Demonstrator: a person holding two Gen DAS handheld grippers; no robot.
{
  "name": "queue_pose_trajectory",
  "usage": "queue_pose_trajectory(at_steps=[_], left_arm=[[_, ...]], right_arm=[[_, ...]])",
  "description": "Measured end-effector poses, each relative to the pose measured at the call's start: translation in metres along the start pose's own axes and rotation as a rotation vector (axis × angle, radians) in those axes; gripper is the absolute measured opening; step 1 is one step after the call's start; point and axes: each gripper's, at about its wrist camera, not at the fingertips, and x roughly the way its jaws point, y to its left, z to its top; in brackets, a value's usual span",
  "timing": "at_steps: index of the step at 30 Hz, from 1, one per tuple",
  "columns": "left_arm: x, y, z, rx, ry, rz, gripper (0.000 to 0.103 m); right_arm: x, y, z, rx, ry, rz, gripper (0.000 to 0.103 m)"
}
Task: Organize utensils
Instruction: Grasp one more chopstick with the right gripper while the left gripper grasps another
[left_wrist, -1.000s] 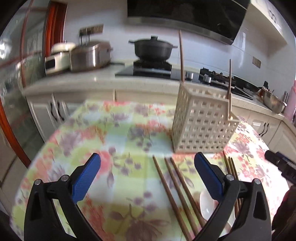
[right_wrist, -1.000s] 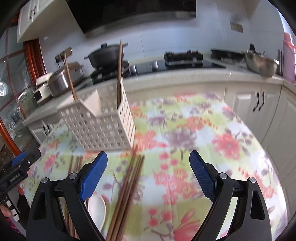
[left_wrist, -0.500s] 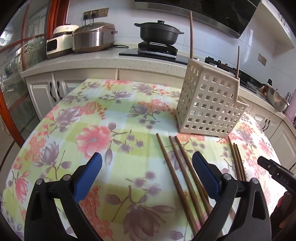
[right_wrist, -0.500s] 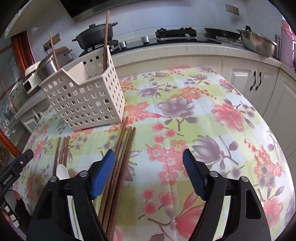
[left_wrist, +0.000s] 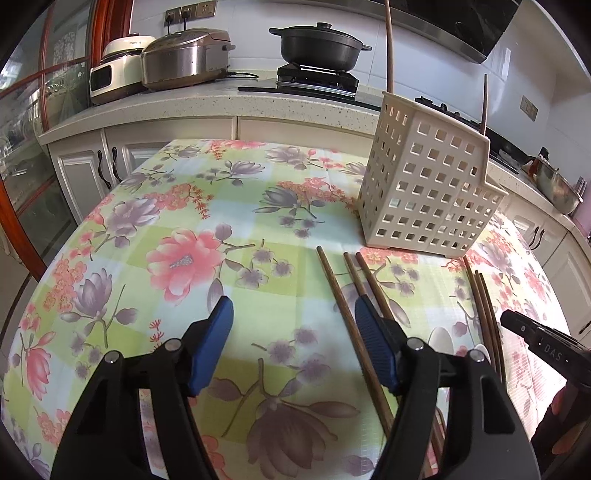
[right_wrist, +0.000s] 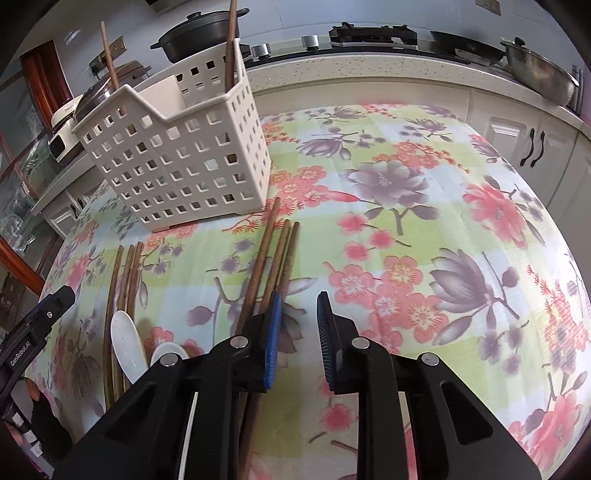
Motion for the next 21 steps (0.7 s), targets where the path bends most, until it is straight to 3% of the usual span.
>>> queue_pose_trajectory(at_steps=[13,17,21], left_arm=[[0.011,0.002,0.000,-0.004,0.057,0.008,0.066],[0.018,-0.003,0.000,0.007,0.091,0.019,0.059],[0.028,-0.009,0.002,0.012,0.132,0.017,0.047]], right_arm=[[0.014,0.015,0.004,-0.062,0.021,-0.079,0.020],[0.014,0.013,0.004,-0.075,0.026,-0.104,0.011],[0.011,0.005,0.002,-0.074,0.026,-0.101,0.010]])
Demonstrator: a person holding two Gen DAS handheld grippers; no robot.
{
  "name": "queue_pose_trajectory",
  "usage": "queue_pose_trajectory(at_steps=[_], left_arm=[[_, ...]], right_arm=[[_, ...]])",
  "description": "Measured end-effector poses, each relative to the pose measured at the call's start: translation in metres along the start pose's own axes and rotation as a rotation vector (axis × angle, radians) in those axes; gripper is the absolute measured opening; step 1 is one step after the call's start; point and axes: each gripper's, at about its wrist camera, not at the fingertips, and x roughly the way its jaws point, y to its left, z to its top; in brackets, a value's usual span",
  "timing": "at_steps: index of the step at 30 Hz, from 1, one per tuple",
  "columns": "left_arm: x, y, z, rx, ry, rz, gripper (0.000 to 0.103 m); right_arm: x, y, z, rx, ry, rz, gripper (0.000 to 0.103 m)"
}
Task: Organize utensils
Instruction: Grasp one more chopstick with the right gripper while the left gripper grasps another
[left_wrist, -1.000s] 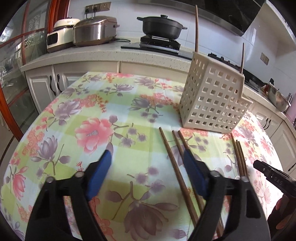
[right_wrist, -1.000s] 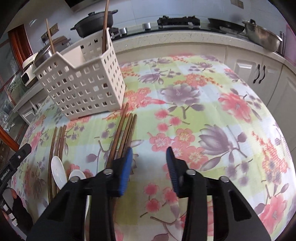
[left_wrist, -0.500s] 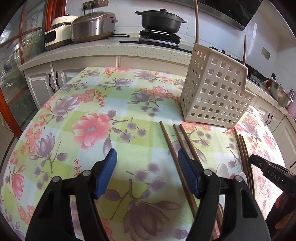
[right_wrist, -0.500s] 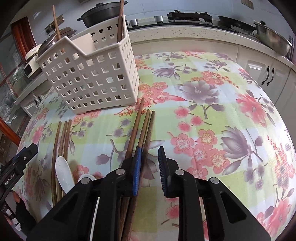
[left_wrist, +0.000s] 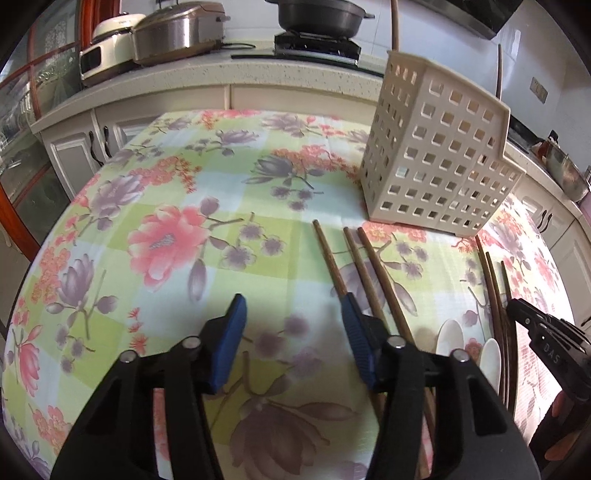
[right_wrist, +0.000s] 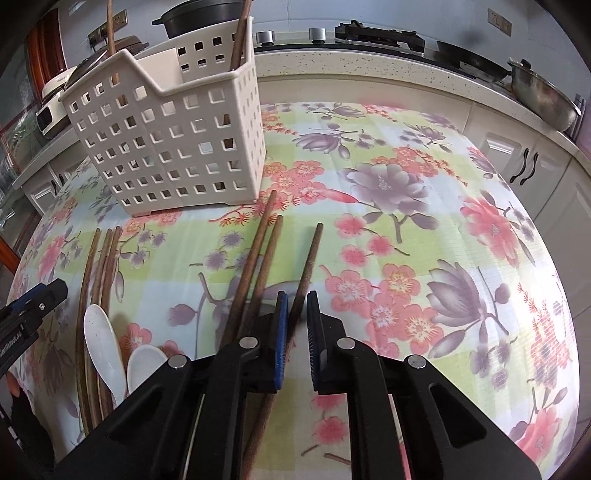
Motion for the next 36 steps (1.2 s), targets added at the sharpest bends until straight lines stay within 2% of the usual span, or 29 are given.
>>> queue_pose_trajectory(at_steps=[3,9,16,18,21,30,36], left_arm=[[0.008,-0.006,0.005,0.007,0.015,0.009,0.040],[0.024,-0.016,0.015,0.001,0.054,0.001,0.036],[0.030,-0.025,0.019,0.028,0.053,0.064,0.035],[0.030,-0.029,0.017,0.064,0.048,0.086,0.025],[0.027,-0.032,0.014,0.085,0.049,0.065,0.010],[0.020,-0.019,0.004,0.068,0.034,-0.085,0.006],[0.018,-0.017,0.004,0.073,0.043,-0.102,0.006]], right_arm=[[-0.002,-0.003,-0.002,0.000,0.000,0.007,0.009],[-0.002,-0.004,-0.002,-0.009,0.001,0.014,0.009],[-0.003,-0.004,-0.003,-0.024,-0.003,0.020,0.009],[-0.002,-0.004,-0.002,-0.025,-0.001,0.022,0.009],[-0.003,-0.004,-0.003,-0.027,-0.005,0.025,0.009],[-0.004,-0.006,-0.004,-0.015,-0.019,0.040,0.008],[-0.004,-0.013,-0.005,0.009,-0.023,0.083,0.007]])
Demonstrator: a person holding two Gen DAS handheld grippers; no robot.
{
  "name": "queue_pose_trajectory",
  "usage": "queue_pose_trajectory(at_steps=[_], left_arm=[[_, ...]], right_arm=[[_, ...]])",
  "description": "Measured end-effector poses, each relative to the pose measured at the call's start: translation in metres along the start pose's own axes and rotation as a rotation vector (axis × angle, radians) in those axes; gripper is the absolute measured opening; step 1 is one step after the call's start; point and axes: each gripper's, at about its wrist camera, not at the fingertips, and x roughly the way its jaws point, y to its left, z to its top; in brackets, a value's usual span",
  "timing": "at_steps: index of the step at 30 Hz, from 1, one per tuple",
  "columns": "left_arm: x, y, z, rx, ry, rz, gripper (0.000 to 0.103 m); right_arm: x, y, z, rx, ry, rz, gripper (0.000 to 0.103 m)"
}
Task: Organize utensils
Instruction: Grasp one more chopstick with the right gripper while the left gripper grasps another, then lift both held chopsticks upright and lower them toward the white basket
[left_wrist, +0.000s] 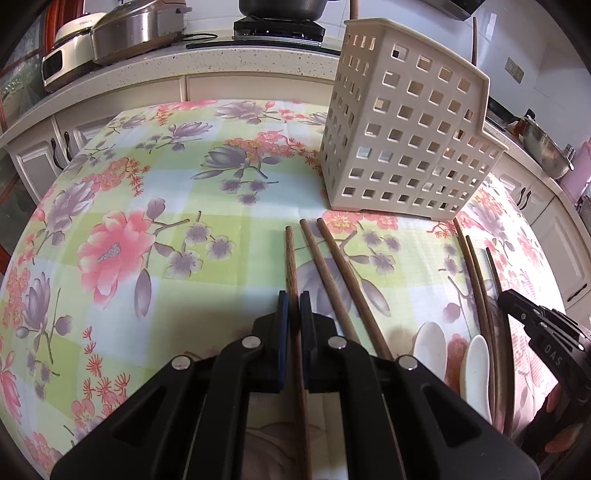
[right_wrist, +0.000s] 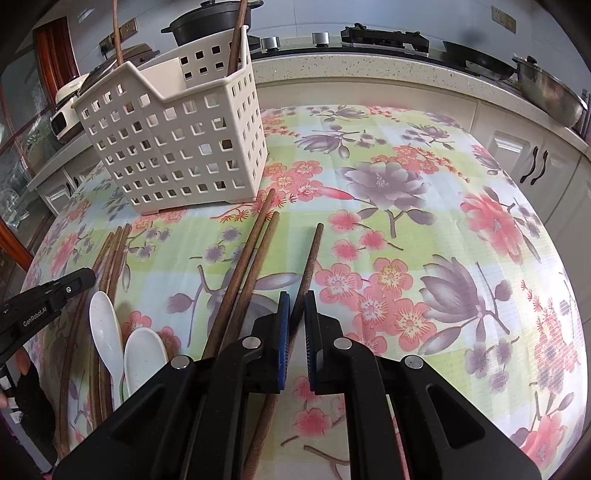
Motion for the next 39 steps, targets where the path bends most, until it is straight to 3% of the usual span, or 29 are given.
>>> queue_pose_trajectory(at_steps=[15,28,39], left_arm=[[-0.044,-0.001,0.004,0.008,-0.116,0.000,0.006],[-0.109,-0.002,-0.004,0.038,-0.291,-0.014,0.006],[-0.150,-0.008,-0.016,0.069,-0.376,-0.008,0.006]], right_arm=[[-0.040,0.003,0.003,0.023,-0.137,0.117,0.006],[-0.101,0.019,0.006,-0.025,-0.320,0.135,0.006],[-0.139,0.028,-0.001,-0.074,-0.399,0.104,0.006]])
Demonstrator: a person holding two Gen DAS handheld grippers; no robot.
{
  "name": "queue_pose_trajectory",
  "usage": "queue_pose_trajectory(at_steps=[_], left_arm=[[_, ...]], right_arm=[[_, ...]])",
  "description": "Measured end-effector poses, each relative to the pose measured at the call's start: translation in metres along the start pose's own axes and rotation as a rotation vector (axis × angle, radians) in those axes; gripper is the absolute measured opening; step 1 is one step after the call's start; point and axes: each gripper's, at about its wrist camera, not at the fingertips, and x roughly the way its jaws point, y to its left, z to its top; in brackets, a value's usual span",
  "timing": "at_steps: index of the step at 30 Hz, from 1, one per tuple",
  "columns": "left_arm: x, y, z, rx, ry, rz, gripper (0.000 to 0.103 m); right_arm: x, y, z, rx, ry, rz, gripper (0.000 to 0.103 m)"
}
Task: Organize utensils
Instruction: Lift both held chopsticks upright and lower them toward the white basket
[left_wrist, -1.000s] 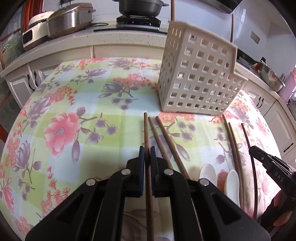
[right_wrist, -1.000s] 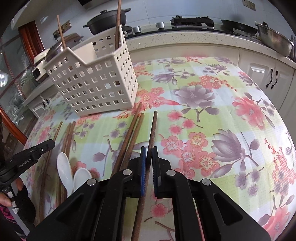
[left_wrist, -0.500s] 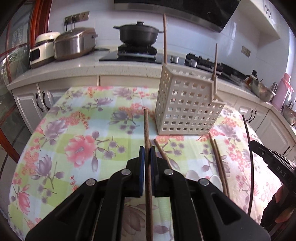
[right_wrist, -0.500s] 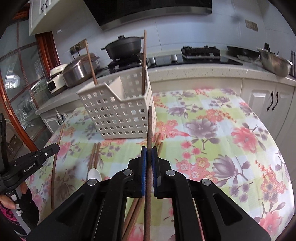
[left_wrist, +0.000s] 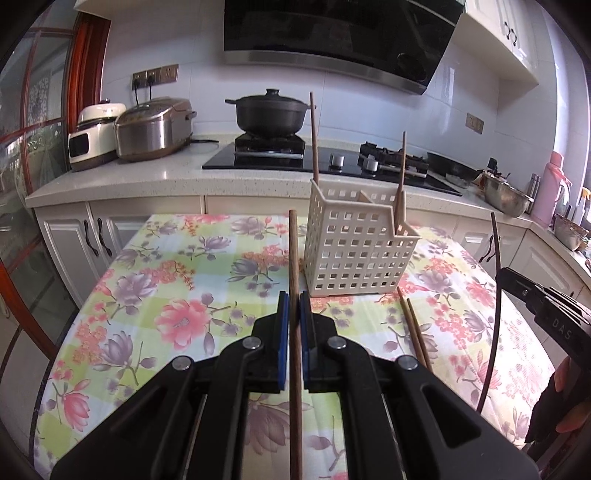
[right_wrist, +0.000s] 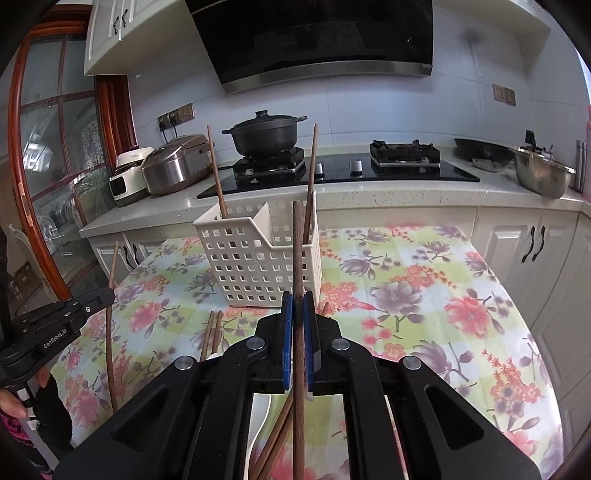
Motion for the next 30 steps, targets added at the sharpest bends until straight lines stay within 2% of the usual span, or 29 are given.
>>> queue_pose_trajectory(at_steps=[18,30], left_arm=[[-0.045,-0.014,0.006,0.039,-0.094,0.003,0.006],[-0.047,-0.019,0.010,0.056,-0.119,0.011,0.006]], right_arm=[[-0.036,0.006,0.005,-0.015,-0.062,0.003,0.006],[-0.040,0.006,0.007,-0.014,-0.074,0.002,0.006]])
